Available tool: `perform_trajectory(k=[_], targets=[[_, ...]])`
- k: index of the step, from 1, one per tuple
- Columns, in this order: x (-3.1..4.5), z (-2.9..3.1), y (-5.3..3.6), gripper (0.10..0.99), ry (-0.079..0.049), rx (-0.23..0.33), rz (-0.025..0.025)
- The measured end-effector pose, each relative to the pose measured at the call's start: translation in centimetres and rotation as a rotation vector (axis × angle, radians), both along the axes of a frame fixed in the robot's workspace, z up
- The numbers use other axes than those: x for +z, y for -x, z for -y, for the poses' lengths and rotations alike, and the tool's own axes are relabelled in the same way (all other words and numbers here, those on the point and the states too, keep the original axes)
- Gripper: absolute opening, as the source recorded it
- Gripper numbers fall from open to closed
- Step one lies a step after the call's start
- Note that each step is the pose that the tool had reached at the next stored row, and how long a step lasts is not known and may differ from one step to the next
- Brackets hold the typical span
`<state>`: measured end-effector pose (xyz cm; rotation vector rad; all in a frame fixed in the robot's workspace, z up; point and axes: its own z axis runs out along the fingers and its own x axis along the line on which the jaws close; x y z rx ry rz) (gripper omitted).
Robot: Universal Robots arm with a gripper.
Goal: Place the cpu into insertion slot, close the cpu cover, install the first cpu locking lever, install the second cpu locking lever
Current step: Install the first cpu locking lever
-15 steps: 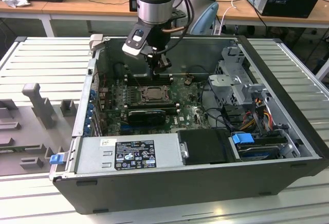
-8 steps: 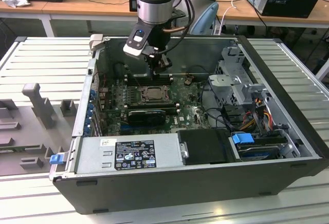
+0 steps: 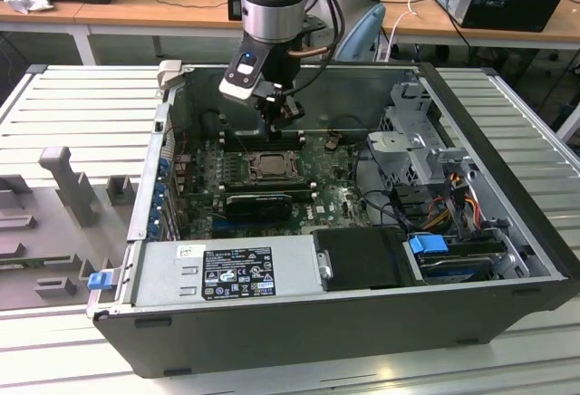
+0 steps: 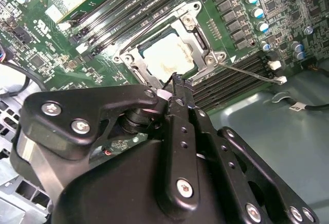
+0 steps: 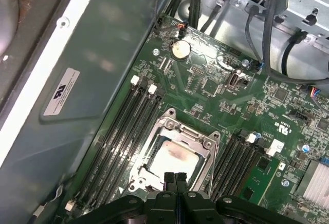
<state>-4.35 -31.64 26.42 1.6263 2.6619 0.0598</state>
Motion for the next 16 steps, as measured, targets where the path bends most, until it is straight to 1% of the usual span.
perform_trajectory(k=[10,16], targets=[[0.00,0.00,0.00,0.106,0.000,0.042,0.0000],[0.00,0.00,0.00,0.106,0.000,0.123,0.0000]])
